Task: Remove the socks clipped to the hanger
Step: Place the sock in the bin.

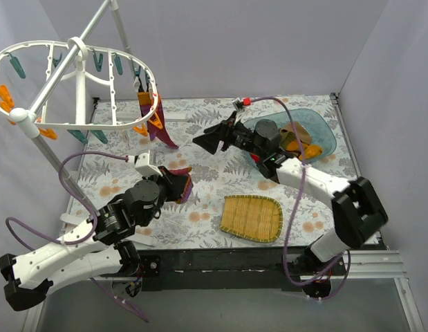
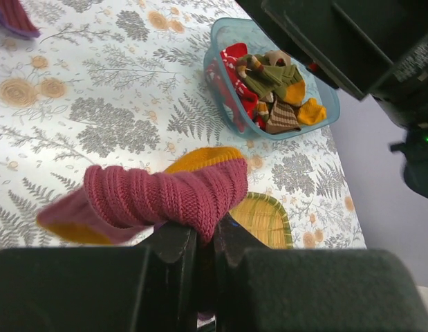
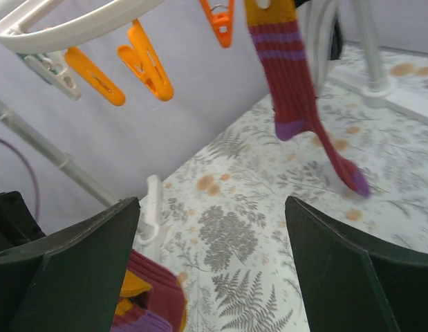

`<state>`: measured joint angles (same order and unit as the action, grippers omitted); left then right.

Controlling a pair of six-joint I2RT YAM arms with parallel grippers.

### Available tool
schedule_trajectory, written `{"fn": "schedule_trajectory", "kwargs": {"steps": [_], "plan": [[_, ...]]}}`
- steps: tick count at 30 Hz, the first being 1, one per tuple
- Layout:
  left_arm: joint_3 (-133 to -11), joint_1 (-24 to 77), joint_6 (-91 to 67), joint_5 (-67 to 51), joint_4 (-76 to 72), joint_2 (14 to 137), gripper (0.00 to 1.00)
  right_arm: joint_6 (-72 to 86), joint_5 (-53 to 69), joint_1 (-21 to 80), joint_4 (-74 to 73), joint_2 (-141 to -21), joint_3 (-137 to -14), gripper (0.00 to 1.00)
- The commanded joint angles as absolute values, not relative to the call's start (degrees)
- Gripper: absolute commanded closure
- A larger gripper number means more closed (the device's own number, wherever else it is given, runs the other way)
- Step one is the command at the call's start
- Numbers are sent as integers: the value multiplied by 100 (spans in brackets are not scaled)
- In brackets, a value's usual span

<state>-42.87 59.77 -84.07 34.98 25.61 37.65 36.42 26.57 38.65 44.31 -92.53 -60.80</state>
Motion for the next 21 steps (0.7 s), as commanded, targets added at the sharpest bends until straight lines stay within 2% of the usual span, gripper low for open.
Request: {"fn": "schedule_trajectory", "kwargs": {"steps": [1, 5, 11, 15, 21], "plan": [[-4710, 5977, -7815, 3252, 1566, 4376, 100, 2901, 777, 3867, 2904, -7667, -5548, 6], [-5000, 5985, -7481, 2893, 592, 5219, 100, 2725, -944, 3858, 1646, -6304, -5291, 4], [-5921, 5977, -7014, 2365, -560, 6827, 100, 2672, -2335, 3867, 9, -4441, -5396, 2], [-6687, 5950, -6567, 1926, -1098, 7917, 100, 2646, -2751, 3867, -860, -3422, -5677, 1], [-8371, 5784, -6065, 995, -1678, 9823, 100, 2672, -3005, 3867, -1687, -2770, -6064, 2]]}}
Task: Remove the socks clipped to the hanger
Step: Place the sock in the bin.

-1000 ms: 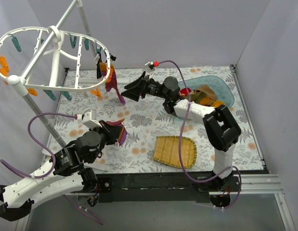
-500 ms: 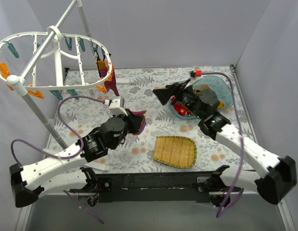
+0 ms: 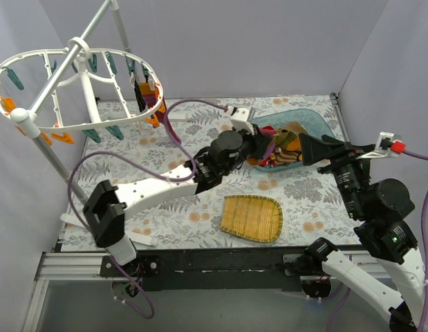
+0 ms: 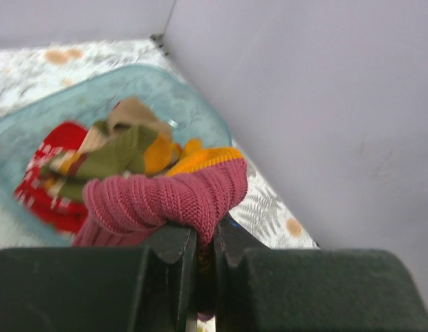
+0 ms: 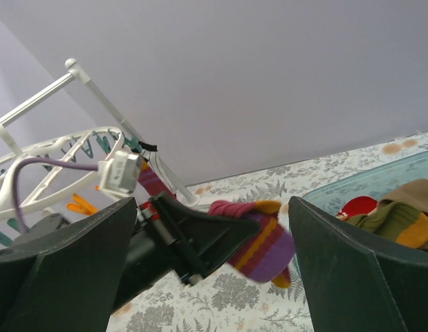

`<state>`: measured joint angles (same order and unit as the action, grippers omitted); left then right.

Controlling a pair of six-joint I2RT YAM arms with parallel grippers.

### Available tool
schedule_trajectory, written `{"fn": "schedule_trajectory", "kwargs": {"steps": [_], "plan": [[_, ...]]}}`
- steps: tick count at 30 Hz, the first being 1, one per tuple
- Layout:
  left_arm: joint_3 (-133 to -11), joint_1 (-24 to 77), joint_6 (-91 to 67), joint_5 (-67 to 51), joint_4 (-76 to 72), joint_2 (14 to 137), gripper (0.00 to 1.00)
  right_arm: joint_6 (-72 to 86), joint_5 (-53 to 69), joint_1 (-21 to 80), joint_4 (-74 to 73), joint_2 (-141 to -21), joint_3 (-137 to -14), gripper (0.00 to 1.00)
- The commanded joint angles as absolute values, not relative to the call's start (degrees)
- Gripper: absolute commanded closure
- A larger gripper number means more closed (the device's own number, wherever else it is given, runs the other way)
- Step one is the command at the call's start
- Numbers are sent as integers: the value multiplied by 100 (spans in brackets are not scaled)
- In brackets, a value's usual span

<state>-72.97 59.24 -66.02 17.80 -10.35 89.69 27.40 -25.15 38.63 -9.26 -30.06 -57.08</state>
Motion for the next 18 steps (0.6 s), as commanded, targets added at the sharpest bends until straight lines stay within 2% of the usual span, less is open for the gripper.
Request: {"fn": "schedule_trajectory", "kwargs": {"steps": [1, 8, 15, 18], "plan": [[-8620, 5748, -5925, 715, -1714, 10061, 100, 2672, -3110, 3867, -1792, -2734, -6143, 2], [-11274, 5467, -5887, 9, -1039, 12373, 100, 2549, -3296, 3858, -2162, -2575, -6398, 2], [-11329, 5063, -6529, -640, -994, 13867, 100, 2523, -3182, 3867, -2048, -2698, -6030, 2], [-11750, 4913, -6810, -983, -563, 14527, 100, 2522, -3033, 3867, -2013, -2865, -5942, 2]]}}
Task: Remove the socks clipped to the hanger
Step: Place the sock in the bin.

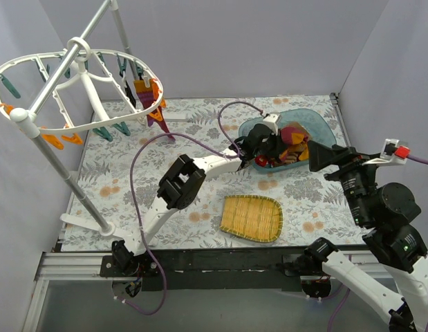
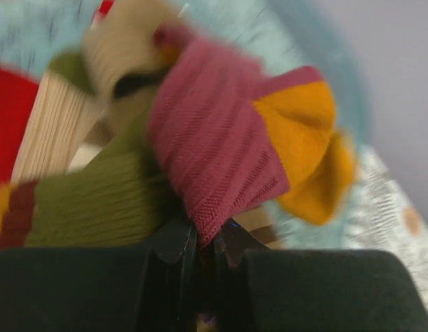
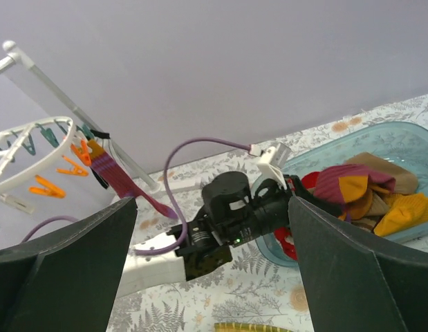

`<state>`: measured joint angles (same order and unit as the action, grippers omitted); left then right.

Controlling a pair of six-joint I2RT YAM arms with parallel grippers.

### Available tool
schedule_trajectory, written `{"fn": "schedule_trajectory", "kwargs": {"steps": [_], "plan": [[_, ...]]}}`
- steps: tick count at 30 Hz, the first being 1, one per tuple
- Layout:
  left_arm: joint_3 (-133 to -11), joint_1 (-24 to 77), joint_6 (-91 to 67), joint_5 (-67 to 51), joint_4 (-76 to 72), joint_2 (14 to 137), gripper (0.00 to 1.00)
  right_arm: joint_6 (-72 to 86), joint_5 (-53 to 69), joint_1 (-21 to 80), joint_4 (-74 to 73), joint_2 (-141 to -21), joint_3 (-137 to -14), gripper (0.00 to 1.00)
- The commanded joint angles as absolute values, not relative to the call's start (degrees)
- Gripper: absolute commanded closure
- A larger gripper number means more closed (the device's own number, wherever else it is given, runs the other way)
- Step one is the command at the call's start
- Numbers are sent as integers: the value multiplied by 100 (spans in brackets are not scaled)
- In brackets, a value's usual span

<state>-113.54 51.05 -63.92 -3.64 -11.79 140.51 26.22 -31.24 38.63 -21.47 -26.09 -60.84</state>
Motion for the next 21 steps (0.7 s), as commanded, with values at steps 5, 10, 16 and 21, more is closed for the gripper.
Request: {"fn": "schedule_trajectory", "kwargs": {"steps": [5, 10, 16, 21], "plan": [[-11646, 4869, -6794, -1029, -667, 14459, 93, 2505, -2900, 3867, -1978, -2997, -5924, 2], [-11716, 4869, -6697, -1019, -572, 14125, 84, 2514, -2865, 3867, -1951, -3041, -5845, 2], [-11199, 4869, -6689, -1099, -580, 13466, 71, 2610, -2629, 3867, -1828, -3120, -5827, 2], [-10530, 4869, -6627, -1046, -773, 12912, 53, 2689, -2479, 3867, -1846, -3287, -5880, 2]]}}
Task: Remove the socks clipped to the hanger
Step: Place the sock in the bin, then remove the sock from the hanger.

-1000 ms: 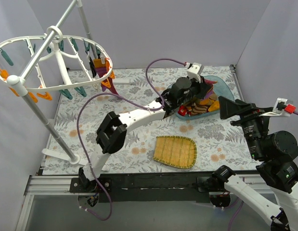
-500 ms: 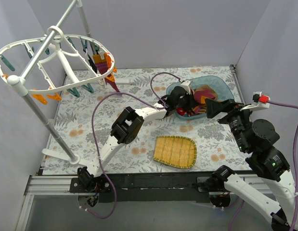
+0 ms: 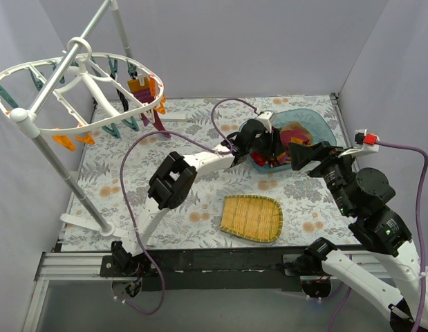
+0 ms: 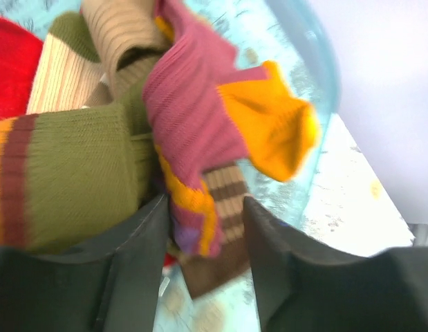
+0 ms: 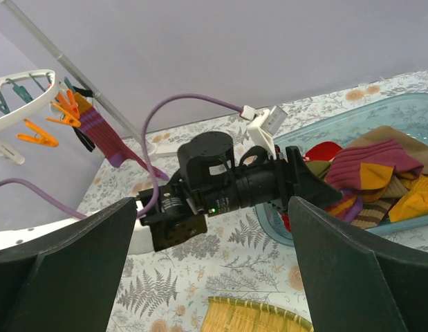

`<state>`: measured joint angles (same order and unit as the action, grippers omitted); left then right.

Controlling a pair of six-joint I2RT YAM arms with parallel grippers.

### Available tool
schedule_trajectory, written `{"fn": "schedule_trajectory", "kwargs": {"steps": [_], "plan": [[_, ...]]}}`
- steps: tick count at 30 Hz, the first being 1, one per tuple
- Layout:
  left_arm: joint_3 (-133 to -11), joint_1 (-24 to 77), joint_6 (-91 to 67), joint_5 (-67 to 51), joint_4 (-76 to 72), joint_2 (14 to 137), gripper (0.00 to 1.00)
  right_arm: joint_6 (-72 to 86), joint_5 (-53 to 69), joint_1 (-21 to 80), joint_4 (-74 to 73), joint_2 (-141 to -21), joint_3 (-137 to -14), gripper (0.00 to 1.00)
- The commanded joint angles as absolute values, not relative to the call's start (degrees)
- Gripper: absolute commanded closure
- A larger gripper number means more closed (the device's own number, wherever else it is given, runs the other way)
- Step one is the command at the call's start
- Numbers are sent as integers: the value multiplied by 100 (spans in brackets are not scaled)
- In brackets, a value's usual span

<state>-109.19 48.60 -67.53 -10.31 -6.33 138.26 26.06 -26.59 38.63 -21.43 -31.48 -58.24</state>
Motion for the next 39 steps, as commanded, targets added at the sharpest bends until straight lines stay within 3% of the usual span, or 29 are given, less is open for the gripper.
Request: {"fn": "schedule_trajectory", "kwargs": {"steps": [1, 11, 18, 24, 32, 39], "plan": [[-10425, 4869, -6618, -1072, -843, 12763, 52, 2724, -2435, 3867, -1820, -3296, -5871, 1], [-8650, 4869, -6451, -1011, -1371, 11271, 50, 2742, -1908, 3858, -1354, -3874, -5695, 1], [-6559, 4895, -6846, -695, -1915, 9838, 50, 2602, -1108, 3823, -811, -4798, -5871, 2], [-4494, 4939, -7513, 146, -1925, 8598, 53, 2487, 322, 3385, 323, -5729, -5688, 1], [-2928, 4966, -8498, 1616, -318, 6341, 53, 2434, 2319, 2979, 2783, -7899, -6037, 3], [-2584, 4957, -8947, 2276, 1080, 5213, 51, 2426, 2927, 3260, 3507, -10184, -7714, 5]]}}
